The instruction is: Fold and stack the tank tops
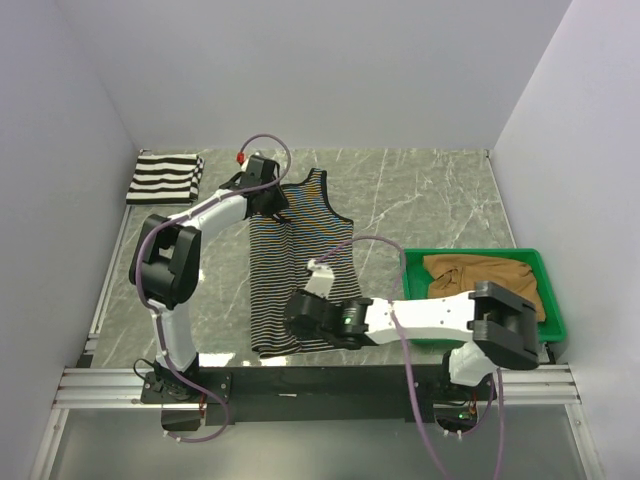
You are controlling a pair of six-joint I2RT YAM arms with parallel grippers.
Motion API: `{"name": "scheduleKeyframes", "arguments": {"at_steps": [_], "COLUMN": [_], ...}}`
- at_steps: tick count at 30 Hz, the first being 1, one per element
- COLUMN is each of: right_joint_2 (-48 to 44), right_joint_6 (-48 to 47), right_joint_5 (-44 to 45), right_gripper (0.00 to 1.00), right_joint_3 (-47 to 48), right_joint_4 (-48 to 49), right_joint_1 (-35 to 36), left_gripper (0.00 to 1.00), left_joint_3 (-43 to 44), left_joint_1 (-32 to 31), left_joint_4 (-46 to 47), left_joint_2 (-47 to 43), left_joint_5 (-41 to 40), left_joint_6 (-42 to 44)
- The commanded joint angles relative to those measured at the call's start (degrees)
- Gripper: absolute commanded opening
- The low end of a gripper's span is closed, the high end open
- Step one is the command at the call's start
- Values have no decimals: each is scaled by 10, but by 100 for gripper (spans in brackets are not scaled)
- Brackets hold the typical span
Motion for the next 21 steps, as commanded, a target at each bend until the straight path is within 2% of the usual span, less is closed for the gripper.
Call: {"name": "scheduleKeyframes", "arguments": {"at_steps": [1, 8, 11, 21], "right_joint_2": [40, 119, 130, 151], "right_joint_6": [-40, -19, -9, -13], "right_joint_5": [46, 113, 138, 132], "right_gripper": [38, 38, 38, 38], "right_joint_3": [56, 147, 166, 176], "right_joint_4": [-86, -209, -243, -244], "right_joint_1": [21, 57, 66, 69], "left_gripper": [37, 47, 48, 44], "left_joint_3": [6, 12, 11, 25], "left_joint_1": [0, -4, -7, -13], "left_joint_4": [6, 7, 12, 11], "left_joint_2": [10, 41, 47, 68], "left_joint_5": [24, 55, 58, 69], "left_joint_6": [20, 44, 53, 58]}}
